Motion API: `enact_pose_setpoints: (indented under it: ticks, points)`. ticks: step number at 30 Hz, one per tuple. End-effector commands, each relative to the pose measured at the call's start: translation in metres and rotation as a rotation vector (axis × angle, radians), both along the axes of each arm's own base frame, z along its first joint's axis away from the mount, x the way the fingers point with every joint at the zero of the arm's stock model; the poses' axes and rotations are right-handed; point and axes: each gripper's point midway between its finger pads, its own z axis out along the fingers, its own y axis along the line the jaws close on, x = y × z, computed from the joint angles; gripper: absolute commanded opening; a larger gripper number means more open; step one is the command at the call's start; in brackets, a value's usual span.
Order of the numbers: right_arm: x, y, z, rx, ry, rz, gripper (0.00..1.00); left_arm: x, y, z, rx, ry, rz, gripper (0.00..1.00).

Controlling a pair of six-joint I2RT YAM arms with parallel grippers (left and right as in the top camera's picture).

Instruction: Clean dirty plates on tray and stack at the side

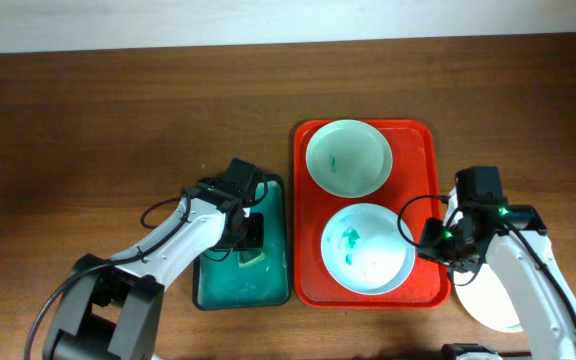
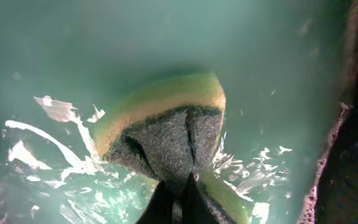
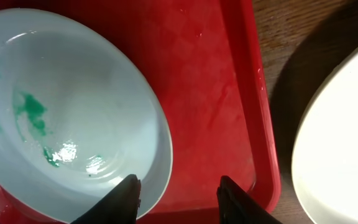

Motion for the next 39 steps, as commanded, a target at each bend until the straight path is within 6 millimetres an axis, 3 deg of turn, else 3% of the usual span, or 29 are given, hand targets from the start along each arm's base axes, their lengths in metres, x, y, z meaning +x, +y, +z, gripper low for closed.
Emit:
enact_pose_setpoints:
  ticks: [1, 2, 4, 5, 6, 7, 9, 13, 15, 17, 19, 20, 22, 26, 27, 28, 29, 30, 32, 33, 36, 38, 39]
  points:
    - [0.005, -0.002, -0.009, -0.006, 0.018, 0.022, 0.43, 0.006, 0.002, 0.030, 0.025, -0.014, -0.061, 0.00]
    - [0.009, 0.000, -0.011, 0.004, 0.007, 0.046, 0.48, 0.012, 0.003, 0.050, 0.040, -0.039, -0.068, 0.00]
    - [0.022, 0.001, -0.020, 0.016, -0.011, 0.067, 0.54, 0.028, -0.011, 0.119, -0.001, -0.154, -0.145, 0.00]
    - [0.025, 0.002, -0.026, 0.018, -0.004, 0.067, 0.53, 0.029, -0.017, 0.129, -0.011, -0.177, -0.164, 0.00]
    - [0.027, 0.001, -0.036, 0.021, 0.021, 0.067, 0.44, 0.027, -0.032, 0.136, -0.039, -0.198, -0.199, 0.00]
    - [0.026, 0.005, -0.047, 0.044, 0.055, 0.069, 0.27, 0.022, -0.056, 0.139, -0.099, -0.212, -0.252, 0.00]
    - [0.020, 0.019, -0.066, 0.132, 0.112, 0.146, 0.08, 0.019, -0.090, 0.142, -0.145, -0.261, -0.331, 0.00]
    - [0.017, 0.019, -0.073, 0.134, 0.133, 0.151, 0.04, 0.004, -0.177, 0.123, -0.369, -0.233, -0.494, 0.00]
    - [0.017, 0.019, -0.073, 0.130, 0.134, 0.151, 0.04, -0.006, -0.216, 0.091, -0.428, -0.181, -0.546, 0.00]
    - [0.017, 0.019, -0.073, 0.130, 0.134, 0.151, 0.04, -0.008, -0.235, 0.046, -0.413, -0.137, -0.560, 0.00]
    - [0.017, 0.019, -0.073, 0.131, 0.137, 0.151, 0.05, -0.001, -0.238, 0.008, -0.376, -0.120, -0.552, 0.00]
    - [0.016, 0.019, -0.073, 0.131, 0.138, 0.151, 0.04, 0.009, -0.225, -0.013, -0.281, -0.133, -0.525, 0.00]
    - [0.016, 0.019, -0.073, 0.131, 0.138, 0.151, 0.04, 0.035, -0.189, -0.033, -0.052, -0.211, -0.465, 0.00]
    - [0.015, 0.019, -0.073, 0.131, 0.141, 0.151, 0.04, 0.064, -0.121, -0.018, 0.327, -0.281, -0.405, 0.00]
    - [0.015, 0.019, -0.073, 0.131, 0.142, 0.151, 0.04, 0.064, -0.121, -0.018, 0.326, -0.278, -0.413, 0.00]
    - [0.015, 0.019, -0.073, 0.131, 0.145, 0.151, 0.04, 0.062, -0.125, -0.020, 0.304, -0.267, -0.417, 0.00]
    - [0.014, 0.018, -0.073, 0.129, 0.149, 0.150, 0.04, 0.046, -0.150, -0.025, 0.150, -0.201, -0.444, 0.00]
    - [0.013, 0.019, -0.073, 0.130, 0.151, 0.151, 0.04, 0.021, -0.190, -0.026, -0.086, -0.109, -0.490, 0.00]
    - [0.013, 0.019, -0.073, 0.130, 0.151, 0.150, 0.04, -0.014, -0.250, -0.009, -0.428, -0.010, -0.582, 0.00]
    - [0.013, 0.019, -0.073, 0.130, 0.151, 0.150, 0.04, -0.029, -0.269, 0.002, -0.535, 0.018, -0.626, 0.00]
    - [0.013, 0.019, -0.073, 0.130, 0.153, 0.150, 0.04, -0.049, -0.280, 0.003, -0.549, 0.040, -0.669, 0.00]
    - [0.013, 0.019, -0.073, 0.130, 0.152, 0.150, 0.04, -0.050, -0.266, -0.004, -0.495, 0.078, -0.642, 0.00]
    - [0.013, 0.019, -0.073, 0.130, 0.153, 0.150, 0.04, -0.043, -0.249, -0.013, -0.408, 0.077, -0.609, 0.00]
